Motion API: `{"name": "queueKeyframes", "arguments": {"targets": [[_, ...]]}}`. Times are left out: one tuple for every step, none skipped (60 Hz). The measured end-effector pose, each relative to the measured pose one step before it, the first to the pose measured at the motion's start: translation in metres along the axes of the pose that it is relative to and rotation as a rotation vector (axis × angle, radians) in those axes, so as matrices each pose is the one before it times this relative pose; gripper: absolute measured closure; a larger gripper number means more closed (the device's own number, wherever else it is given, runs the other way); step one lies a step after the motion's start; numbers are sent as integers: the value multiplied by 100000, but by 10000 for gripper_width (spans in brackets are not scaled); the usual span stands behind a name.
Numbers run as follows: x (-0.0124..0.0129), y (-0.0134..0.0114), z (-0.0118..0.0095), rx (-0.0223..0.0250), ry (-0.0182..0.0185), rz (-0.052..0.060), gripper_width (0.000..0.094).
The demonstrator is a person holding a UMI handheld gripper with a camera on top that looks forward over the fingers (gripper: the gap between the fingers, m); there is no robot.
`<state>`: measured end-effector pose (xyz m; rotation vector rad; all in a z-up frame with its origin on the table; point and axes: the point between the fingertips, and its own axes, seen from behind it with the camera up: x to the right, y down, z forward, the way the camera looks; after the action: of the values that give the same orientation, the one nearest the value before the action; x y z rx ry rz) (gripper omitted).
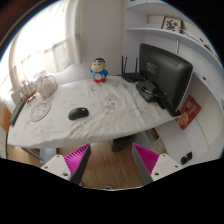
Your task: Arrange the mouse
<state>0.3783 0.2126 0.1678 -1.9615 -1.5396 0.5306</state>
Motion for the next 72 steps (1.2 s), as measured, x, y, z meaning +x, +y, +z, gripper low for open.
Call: {"name": "queueKeyframes", "arguments": {"targets": [[-212, 12, 25, -80, -605, -334, 70], [-284, -21, 121, -70, -549, -510, 69], [-316, -31, 152, -93, -492, -607, 69], [-340, -9, 166, -102, -448, -669, 68], [-375, 13, 150, -158, -444, -762, 68], [-391, 12, 162, -171, -470, -761, 69], [-421, -15, 121, -137, -573, -689, 68], [-405, -26, 137, -131, -583, -619, 70], [-290, 77, -161, -51, -802, -600, 69], [-593, -45, 218, -130, -648, -532, 70], [-492, -28, 144, -150, -750, -506, 70], [-544, -35, 95, -157, -725, -527, 70], [-472, -19, 112, -133, -777, -546, 71], [-478, -42, 136, -153, -746, -633, 70], [-471, -47, 112, -117, -787, -693, 70], [-477, -20, 120, -31, -812, -782, 71], [-458, -37, 97, 15, -690, -780, 69], [-447, -52, 62, 76, -566, -722, 69], [-413, -47, 76, 138, -560, -673, 69], [-415, -42, 102, 179, -567, -607, 69], [-468, -37, 112, 128, -703, -641, 68], [-467, -48, 97, 82, -800, -673, 68], [-484, -49, 90, 64, -838, -668, 69], [-505, -5, 109, -42, -839, -655, 69], [-489, -2, 103, -121, -746, -660, 69], [-458, 7, 125, -151, -747, -555, 72], [-483, 3, 125, -114, -689, -513, 72], [-466, -15, 145, -40, -807, -510, 72], [-473, -15, 144, 130, -862, -526, 71], [-506, -42, 144, 212, -852, -510, 70], [-473, -54, 153, 203, -780, -452, 70], [-401, -30, 205, 205, -682, -419, 69], [-413, -37, 203, 233, -495, -361, 69], [-368, -25, 239, 290, -484, -411, 70], [-375, -80, 247, 383, -489, -366, 70], [-378, -71, 280, 464, -468, -322, 71], [-340, -85, 267, 453, -368, -274, 70], [-261, -89, 333, 531, -188, -267, 70], [-246, -118, 328, 632, -5, -227, 70], [-216, -111, 343, 626, 21, -252, 72], [-213, -98, 371, 635, 49, -283, 73], [-183, -75, 386, 644, 80, -281, 76], [-144, -79, 373, 671, 139, -230, 77], [-127, -88, 381, 692, 213, -163, 80], [-92, -125, 411, 732, 249, -141, 77], [-103, -147, 419, 844, 220, -11, 79], [-91, -171, 436, 981, 149, 74, 81], [-74, -153, 478, 1056, 152, 178, 79], [-48, -142, 456, 1032, 161, 298, 79], [-41, -147, 507, 1027, 158, 445, 80], [-80, -130, 495, 986, 92, 477, 80], [-122, -119, 489, 879, 5, 519, 80], [-111, -132, 520, 932, -67, 574, 80], [-100, -153, 504, 1019, -63, 629, 79], [-44, -165, 513, 985, -16, 573, 81], [4, -159, 535, 890, 80, 541, 78], [-25, -129, 539, 800, 247, 444, 80], [181, -141, 581, 566, -4, 311, 79], [33, -50, 566, 444, 200, 258, 81], [31, -23, 558, 341, 266, 222, 79], [68, -11, 540, 225, 358, 202, 79], [105, -24, 586, 300, 476, 169, 80], [99, -5, 552, 225, 603, 117, 81], [79, 5, 537, 147, 617, 112, 81], [85, 1, 543, 128, 576, 87, 80], [18, 45, 640, 339, 596, 111, 80], [77, 14, 448, 46, 511, 74, 80], [115, -36, 492, 53, 490, 17, 79], [86, -22, 488, 162, 450, 83, 80], [82, -13, 492, 93, 460, 103, 80], [72, 30, 512, 22, 441, 159, 81], [63, 35, 519, -147, 417, 136, 79]]}}
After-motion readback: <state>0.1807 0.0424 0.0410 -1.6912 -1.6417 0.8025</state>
